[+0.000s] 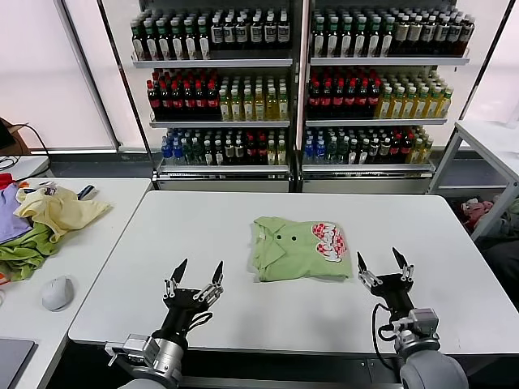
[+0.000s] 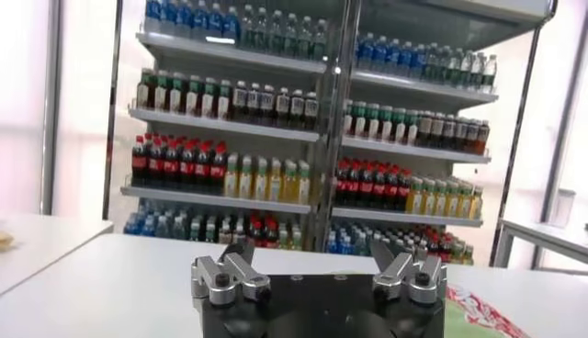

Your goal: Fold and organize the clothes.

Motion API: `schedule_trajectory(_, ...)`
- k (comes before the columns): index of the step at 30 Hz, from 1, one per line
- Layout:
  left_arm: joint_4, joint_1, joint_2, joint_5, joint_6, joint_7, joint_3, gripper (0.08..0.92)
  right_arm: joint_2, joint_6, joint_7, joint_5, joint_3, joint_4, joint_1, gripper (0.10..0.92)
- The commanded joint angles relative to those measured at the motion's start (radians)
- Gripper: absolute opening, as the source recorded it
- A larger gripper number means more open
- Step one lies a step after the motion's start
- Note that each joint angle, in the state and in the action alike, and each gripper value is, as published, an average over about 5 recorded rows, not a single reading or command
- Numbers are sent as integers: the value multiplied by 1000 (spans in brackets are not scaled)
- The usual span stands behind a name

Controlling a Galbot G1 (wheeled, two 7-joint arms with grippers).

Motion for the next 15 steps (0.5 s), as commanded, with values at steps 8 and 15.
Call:
schedule_trajectory(8, 16, -14, 6, 34, 6, 1, -22, 823, 38, 28, 42, 3, 30, 85, -112, 823)
schedule_trajectory(15, 30, -25, -7, 55, 9, 9, -25, 823, 47, 54, 64, 4, 33, 82, -120, 823)
